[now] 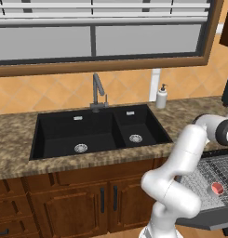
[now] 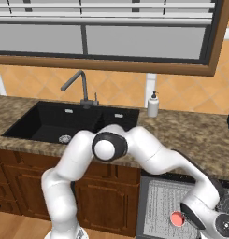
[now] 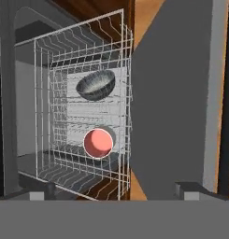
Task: Pick up the cup and bowl from the counter, place them in the dishwasher, and close the dishwasher door.
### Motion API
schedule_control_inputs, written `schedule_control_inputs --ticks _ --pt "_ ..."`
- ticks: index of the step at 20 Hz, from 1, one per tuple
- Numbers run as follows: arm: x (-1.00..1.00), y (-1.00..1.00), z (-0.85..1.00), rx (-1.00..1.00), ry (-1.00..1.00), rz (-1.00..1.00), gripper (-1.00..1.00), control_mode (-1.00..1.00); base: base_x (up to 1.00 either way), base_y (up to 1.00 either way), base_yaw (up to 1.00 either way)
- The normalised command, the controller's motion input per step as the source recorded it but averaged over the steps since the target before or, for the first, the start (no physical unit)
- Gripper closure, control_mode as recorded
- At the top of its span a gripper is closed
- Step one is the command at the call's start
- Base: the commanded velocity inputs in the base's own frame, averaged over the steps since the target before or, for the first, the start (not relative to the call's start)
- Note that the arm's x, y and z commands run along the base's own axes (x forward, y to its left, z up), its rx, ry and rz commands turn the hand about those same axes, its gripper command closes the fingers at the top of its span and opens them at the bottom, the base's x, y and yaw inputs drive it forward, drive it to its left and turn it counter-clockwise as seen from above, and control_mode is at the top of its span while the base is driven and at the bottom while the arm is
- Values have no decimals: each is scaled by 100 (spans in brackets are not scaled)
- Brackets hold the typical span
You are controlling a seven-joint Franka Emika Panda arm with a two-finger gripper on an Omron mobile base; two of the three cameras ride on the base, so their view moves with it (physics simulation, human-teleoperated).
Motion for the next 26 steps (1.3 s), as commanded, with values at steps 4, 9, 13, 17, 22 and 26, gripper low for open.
schedule_control_inputs --ticks 4,9,13,17,22,26 --pt "-3 -2 -9 8 -5 -23 -100 -100 0 0 0" --pt "0 0 -26 0 -12 -2 -100 -100 0 0 0" --pt "-16 0 -43 0 -19 0 -100 -100 0 0 0" --pt "-39 0 -29 0 -29 2 -100 -100 0 0 0" --pt "-28 -1 -19 0 -21 1 -100 -100 0 0 0" --pt "-21 0 -31 0 -19 1 -100 -100 0 0 0"
